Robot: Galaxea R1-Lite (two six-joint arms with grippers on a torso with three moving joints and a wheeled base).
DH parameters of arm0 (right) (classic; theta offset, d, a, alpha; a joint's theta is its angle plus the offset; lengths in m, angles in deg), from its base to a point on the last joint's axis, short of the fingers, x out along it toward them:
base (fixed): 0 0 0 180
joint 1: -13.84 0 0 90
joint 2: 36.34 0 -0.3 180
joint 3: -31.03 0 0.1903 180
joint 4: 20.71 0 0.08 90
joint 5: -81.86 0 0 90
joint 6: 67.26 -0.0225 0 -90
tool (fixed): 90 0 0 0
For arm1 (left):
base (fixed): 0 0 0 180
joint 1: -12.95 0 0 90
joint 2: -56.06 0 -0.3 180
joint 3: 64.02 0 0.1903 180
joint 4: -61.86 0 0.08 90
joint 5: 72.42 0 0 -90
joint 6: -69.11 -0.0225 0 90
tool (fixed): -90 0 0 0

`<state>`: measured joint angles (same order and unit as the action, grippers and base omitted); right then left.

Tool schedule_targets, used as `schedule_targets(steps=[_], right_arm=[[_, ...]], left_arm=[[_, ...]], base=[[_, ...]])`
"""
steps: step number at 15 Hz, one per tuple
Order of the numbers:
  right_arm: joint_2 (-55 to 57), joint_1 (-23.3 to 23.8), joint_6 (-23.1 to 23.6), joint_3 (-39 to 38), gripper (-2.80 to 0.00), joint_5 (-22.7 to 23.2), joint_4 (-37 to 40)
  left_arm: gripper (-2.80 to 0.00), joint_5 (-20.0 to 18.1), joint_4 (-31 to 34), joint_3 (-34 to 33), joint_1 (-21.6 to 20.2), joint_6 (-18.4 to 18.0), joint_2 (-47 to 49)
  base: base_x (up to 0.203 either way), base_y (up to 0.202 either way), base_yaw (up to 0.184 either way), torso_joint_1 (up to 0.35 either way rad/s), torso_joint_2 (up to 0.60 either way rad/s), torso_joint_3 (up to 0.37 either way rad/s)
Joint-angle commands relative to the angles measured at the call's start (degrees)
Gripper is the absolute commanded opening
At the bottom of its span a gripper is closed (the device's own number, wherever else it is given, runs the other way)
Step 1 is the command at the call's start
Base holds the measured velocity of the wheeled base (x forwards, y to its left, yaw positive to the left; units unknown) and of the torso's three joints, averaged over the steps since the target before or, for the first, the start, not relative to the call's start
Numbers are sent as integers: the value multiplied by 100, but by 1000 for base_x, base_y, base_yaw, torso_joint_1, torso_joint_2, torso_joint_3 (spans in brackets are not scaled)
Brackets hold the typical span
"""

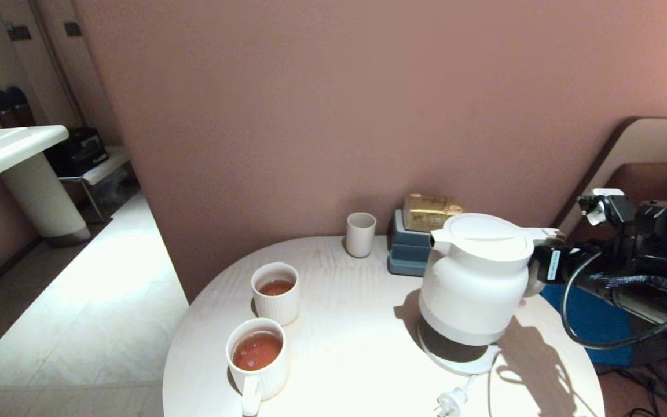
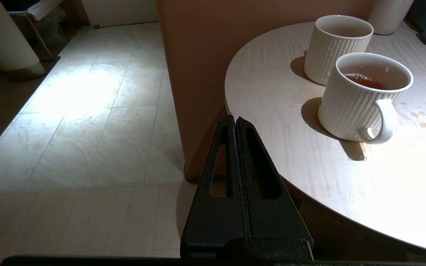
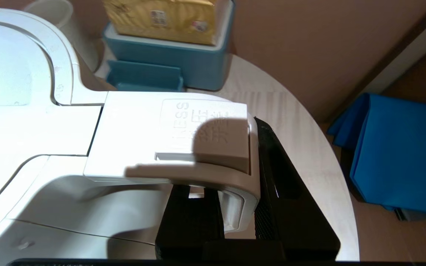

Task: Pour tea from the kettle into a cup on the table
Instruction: Put down the kettle on the table

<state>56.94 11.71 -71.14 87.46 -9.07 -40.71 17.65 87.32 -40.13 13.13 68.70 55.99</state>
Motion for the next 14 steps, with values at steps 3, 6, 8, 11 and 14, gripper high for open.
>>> schedule_targets(steps=[3,6,8,11,14], right_arm=[[564,102,51,-484,-280,61,-892],[649,161,44,-723,-280,304,-1042],[666,222,28,-738,-280,318,-1059],[683,292,30,-802,-280,401,-1059],[810,402,53,-794,-280,453,-1183]], left_arm=[[-280,1,2,0,-1,6,7],[-280,1,2,0,-1,6,7],[-280,1,-1,0,-1,-2,7],[-280,1,2,0,-1,-1,7],[-280,1,2,0,-1,-2,7]], base=[[0,0,0,0,0,0],[0,0,0,0,0,0],[0,0,0,0,0,0],[0,0,0,0,0,0],[0,0,0,0,0,0]])
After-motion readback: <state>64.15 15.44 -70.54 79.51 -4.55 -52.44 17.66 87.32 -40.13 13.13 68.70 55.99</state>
